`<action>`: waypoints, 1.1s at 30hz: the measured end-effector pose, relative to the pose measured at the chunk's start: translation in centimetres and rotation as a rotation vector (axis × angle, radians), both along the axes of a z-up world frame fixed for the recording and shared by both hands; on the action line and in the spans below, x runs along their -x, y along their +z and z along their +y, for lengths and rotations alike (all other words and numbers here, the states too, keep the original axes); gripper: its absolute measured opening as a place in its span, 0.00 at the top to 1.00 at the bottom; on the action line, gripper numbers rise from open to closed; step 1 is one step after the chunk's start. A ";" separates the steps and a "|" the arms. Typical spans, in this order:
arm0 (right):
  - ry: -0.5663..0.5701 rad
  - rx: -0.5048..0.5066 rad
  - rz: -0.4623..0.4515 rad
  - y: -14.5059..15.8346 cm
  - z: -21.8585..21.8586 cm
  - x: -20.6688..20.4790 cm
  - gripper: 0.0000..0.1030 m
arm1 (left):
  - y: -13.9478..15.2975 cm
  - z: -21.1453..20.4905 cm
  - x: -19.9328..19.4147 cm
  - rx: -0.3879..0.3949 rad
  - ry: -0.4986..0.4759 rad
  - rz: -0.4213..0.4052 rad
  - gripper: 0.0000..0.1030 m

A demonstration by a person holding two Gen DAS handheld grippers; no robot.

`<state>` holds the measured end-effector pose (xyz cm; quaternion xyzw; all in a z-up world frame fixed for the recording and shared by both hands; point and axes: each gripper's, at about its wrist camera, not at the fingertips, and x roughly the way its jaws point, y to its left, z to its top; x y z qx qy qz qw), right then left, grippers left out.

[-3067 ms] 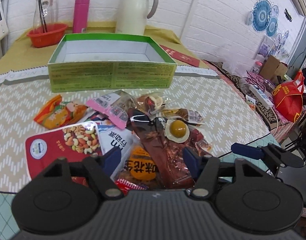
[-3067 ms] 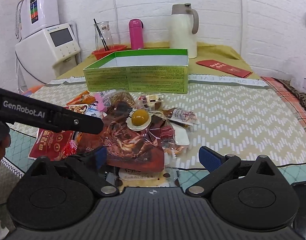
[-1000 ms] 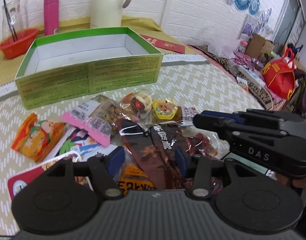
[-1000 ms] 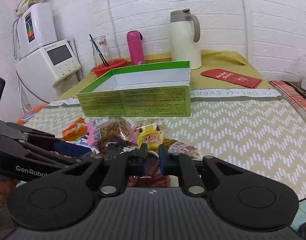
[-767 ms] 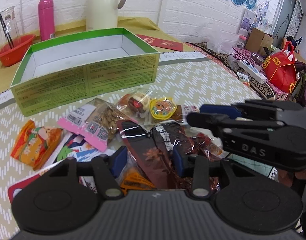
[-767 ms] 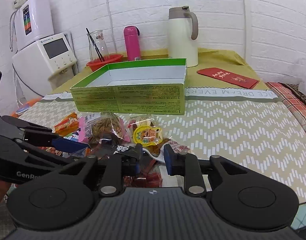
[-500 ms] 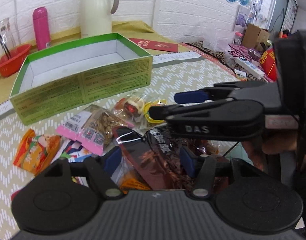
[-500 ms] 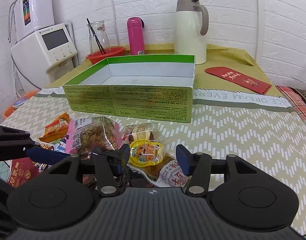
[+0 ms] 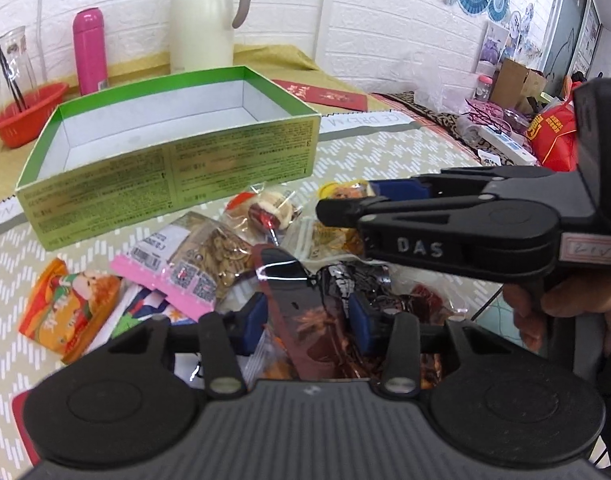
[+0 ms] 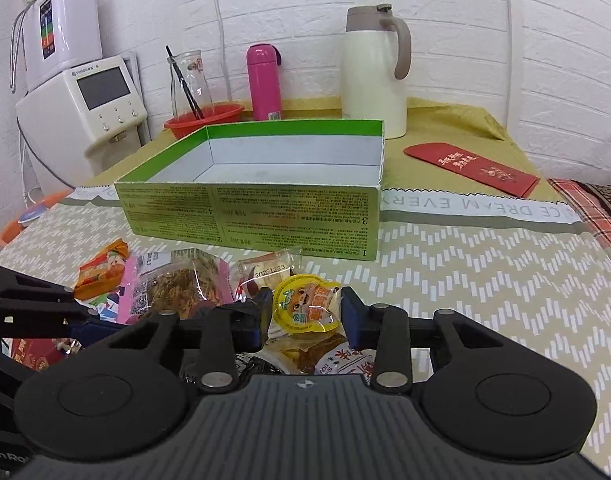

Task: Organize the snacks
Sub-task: 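Carry both packets into the green box and open both tools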

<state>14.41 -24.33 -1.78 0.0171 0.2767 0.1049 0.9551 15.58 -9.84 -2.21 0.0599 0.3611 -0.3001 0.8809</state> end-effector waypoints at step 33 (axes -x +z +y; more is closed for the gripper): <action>-0.001 0.029 -0.152 5.4 1.5 1.0 0.37 | 10.6 6.9 -3.0 0.098 0.272 -0.194 0.66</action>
